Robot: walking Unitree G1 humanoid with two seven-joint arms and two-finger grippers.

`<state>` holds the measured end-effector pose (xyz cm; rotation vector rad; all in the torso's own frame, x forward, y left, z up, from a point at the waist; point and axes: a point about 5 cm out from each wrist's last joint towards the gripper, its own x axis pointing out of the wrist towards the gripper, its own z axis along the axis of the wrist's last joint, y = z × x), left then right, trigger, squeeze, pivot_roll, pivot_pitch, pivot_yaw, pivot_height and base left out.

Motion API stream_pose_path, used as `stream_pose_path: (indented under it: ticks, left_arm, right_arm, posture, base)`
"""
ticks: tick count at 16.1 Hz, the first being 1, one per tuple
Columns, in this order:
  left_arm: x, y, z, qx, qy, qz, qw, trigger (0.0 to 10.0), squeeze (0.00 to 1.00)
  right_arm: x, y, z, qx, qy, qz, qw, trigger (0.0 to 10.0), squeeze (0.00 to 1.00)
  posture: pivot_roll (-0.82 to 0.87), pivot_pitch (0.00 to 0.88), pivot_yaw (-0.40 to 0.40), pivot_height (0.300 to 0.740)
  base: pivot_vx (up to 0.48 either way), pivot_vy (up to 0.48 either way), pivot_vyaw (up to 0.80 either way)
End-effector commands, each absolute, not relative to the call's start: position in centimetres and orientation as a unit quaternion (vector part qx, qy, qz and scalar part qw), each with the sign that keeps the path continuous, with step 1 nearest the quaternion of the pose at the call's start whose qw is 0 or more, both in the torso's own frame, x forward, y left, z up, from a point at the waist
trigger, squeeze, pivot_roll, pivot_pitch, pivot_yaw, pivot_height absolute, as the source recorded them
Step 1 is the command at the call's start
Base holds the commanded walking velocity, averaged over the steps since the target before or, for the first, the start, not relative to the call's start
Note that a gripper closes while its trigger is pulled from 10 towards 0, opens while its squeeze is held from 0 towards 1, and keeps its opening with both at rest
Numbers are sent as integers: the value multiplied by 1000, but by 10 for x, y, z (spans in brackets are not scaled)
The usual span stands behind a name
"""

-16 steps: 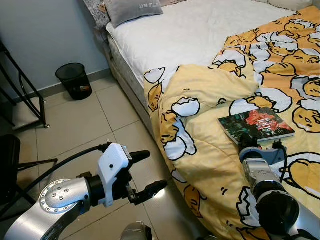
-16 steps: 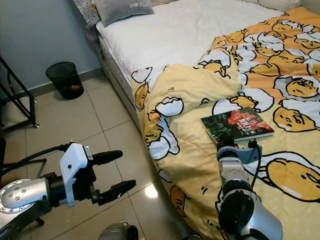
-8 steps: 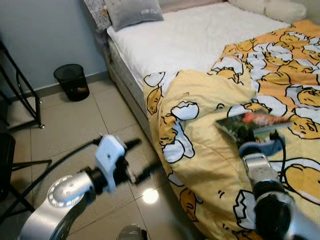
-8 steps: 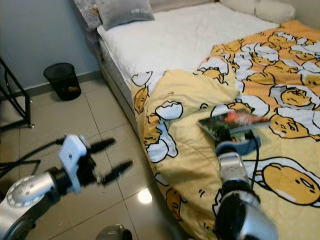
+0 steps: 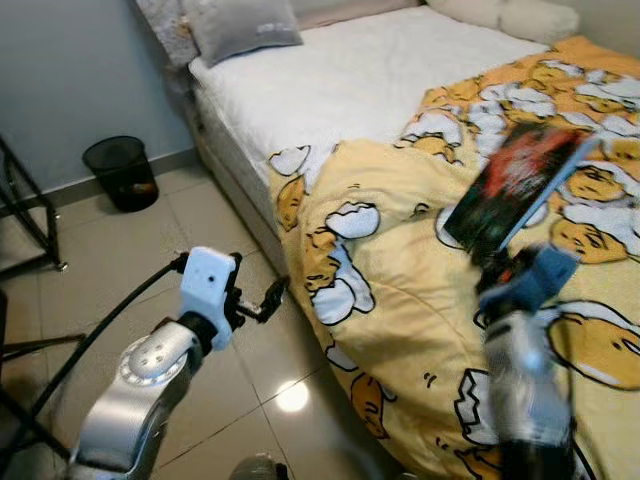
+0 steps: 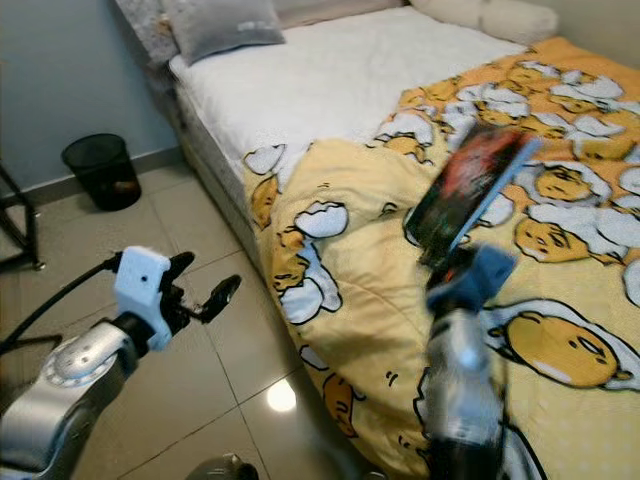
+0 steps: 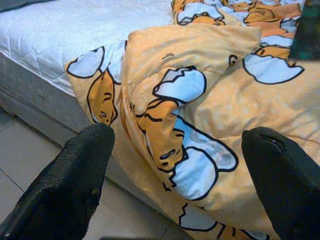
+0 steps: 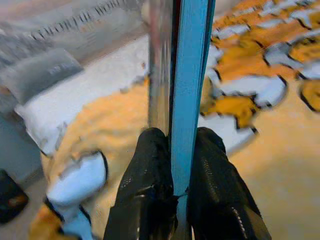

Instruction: Clean up the room

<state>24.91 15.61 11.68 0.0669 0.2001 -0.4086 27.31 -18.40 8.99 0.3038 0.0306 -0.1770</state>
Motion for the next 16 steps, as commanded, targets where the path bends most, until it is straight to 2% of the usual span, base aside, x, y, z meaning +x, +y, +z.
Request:
stream_pose_path:
  ticks: [1,2,4,6,8,10,11,13,16]
  left_arm:
    - [253,162,117,43,89,-174,980,10000,0]
    - [259,168,115,67,76,-124,987,10000,0]
    - [263,171,117,74,48,-92,992,10000,0]
    - [267,176,120,79,29,-65,994,10000,0]
    - [273,178,122,51,43,-46,997,10000,0]
    - [272,173,121,29,69,-84,994,10000,0]
    - [274,173,118,57,77,-69,993,10000,0]
    - [277,167,119,100,35,-95,990,10000,0]
    - [279,166,123,113,16,-95,989,10000,0]
  right_arm:
    - [277,-180,105,106,-13,-75,991,10000,0]
    - [274,-165,104,54,-4,-35,998,10000,0]
    - [272,-164,97,43,21,-68,997,10000,0]
    - [269,-168,96,60,34,-95,993,10000,0]
    - [273,-169,100,61,38,-100,992,10000,0]
    - [274,-169,99,83,45,-100,990,10000,0]
    - [275,-169,99,75,45,-108,990,10000,0]
    - [277,-168,99,58,47,-116,990,10000,0]
    - [278,-172,101,52,26,-160,985,10000,0]
  posture:
    - [3,0,41,740]
    - [19,0,31,740]
    - [35,0,16,740]
    - [33,0,20,740]
    - [38,0,14,740]
    - [42,0,7,740]
    - [47,0,0,740]
    - [49,0,-1,740]
    - [50,0,-5,740]
  base:
    - [0,0,0]
    - [0,0,0]
    - [0,0,0]
    - [0,0,-791]
    - [0,0,-800]
    - [0,0,-800]
    - [0,0,-800]
    - [0,0,-800]
    - [0,0,-800]
